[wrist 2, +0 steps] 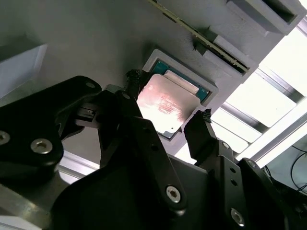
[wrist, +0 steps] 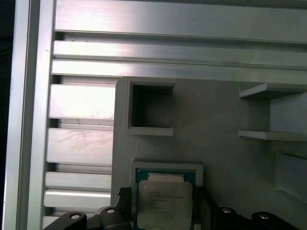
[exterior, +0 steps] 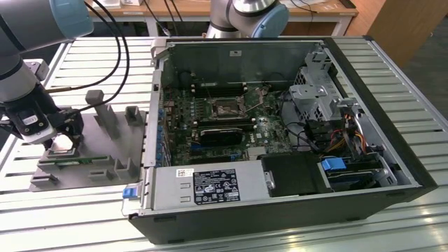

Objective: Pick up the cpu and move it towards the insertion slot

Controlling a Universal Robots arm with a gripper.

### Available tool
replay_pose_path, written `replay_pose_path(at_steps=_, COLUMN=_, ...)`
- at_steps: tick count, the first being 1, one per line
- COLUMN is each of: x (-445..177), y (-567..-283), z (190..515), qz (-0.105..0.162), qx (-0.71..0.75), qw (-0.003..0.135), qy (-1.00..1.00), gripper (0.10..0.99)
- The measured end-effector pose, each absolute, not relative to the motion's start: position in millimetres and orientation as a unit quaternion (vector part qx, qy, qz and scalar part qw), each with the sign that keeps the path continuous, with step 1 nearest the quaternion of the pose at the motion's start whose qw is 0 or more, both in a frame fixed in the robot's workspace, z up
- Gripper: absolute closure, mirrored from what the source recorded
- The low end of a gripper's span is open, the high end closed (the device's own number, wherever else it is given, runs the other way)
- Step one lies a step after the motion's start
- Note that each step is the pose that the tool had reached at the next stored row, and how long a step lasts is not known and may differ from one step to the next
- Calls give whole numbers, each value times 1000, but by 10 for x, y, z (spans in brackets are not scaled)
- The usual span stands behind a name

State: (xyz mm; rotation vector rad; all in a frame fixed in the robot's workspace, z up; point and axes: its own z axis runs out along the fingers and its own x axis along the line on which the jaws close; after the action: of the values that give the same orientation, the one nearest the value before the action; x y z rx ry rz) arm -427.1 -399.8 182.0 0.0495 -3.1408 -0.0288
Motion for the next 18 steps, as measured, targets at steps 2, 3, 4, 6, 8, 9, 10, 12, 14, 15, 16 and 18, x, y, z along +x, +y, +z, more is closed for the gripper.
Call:
replay_pose_path(at_steps=2, x=-4271, y=-3998, z=1820, qz=-9, qx=16, qw=0, qy=-1000, gripper=439)
replay_pose_path(at_steps=3, x=-4271, y=-3998, z=1820, qz=-9, qx=16, qw=0, qy=-1000, gripper=455)
replay_pose_path(at_steps=4, x=-4272, y=-3998, z=1820, qz=-9, qx=16, qw=0, qy=-1000, gripper=455)
replay_pose_path(at_steps=6, x=-4272, y=-3998, z=1820, qz=-9, qx=16, qw=0, qy=-1000, gripper=545)
replay_pose_path(at_steps=8, x=-4272, y=-3998, z=1821, qz=-9, qx=16, qw=0, qy=-1000, gripper=545)
replay_pose_path(at_steps=9, x=-4271, y=-3998, z=1820, qz=-9, qx=16, qw=0, qy=-1000, gripper=545)
replay_pose_path(at_steps=10, x=-4272, y=-3998, z=1820, qz=-9, qx=16, qw=0, qy=-1000, gripper=545)
replay_pose_path(at_steps=12, x=-4271, y=-3998, z=1825, qz=-9, qx=16, qw=0, qy=-1000, gripper=545)
replay_pose_path(at_steps=14, x=-4271, y=-3998, z=1840, qz=-9, qx=16, qw=0, qy=-1000, gripper=545)
replay_pose_path(at_steps=15, x=-4271, y=-3998, z=1851, qz=-9, qx=16, qw=0, qy=-1000, gripper=545)
replay_pose_path(at_steps=16, x=-4271, y=-3998, z=1863, qz=-9, qx=16, qw=0, qy=-1000, gripper=545)
replay_pose_path(at_steps=18, x=-4271, y=-3998, z=1897, qz=-9, qx=16, qw=0, qy=-1000, gripper=545)
